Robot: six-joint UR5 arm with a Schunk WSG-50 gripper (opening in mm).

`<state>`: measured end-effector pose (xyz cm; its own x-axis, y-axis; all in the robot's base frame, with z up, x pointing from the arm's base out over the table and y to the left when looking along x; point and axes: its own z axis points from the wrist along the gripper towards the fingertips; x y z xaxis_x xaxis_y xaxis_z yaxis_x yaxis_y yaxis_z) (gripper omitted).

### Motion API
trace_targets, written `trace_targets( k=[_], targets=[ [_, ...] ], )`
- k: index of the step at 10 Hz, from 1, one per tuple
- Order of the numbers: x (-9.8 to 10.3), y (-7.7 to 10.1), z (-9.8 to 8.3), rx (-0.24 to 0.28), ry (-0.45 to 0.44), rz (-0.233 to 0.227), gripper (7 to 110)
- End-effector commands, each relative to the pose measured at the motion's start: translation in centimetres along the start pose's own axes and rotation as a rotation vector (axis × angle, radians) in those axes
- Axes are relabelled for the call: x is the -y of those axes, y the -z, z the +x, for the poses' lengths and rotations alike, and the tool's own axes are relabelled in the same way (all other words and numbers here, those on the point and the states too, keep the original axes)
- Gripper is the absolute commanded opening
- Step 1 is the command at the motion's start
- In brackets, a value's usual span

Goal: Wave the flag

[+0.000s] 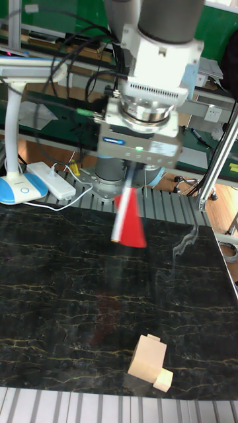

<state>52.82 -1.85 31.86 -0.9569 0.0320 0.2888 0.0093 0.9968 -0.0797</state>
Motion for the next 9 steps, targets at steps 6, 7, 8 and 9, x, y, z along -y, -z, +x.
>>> trace_targets(
  k=[6, 7, 8, 9],
  targets=[
    [-3.5, 0.8, -4.0, 0.15, -0.003, -0.14, 7],
    [-3.6, 1.5, -6.3, 0.251, -0.004, -0.141, 7],
    [-2.1, 1.6, -7.3, 0.293, 0.012, -0.077, 7],
    [-1.8, 1.4, -8.1, 0.312, 0.014, -0.072, 7]
  ],
)
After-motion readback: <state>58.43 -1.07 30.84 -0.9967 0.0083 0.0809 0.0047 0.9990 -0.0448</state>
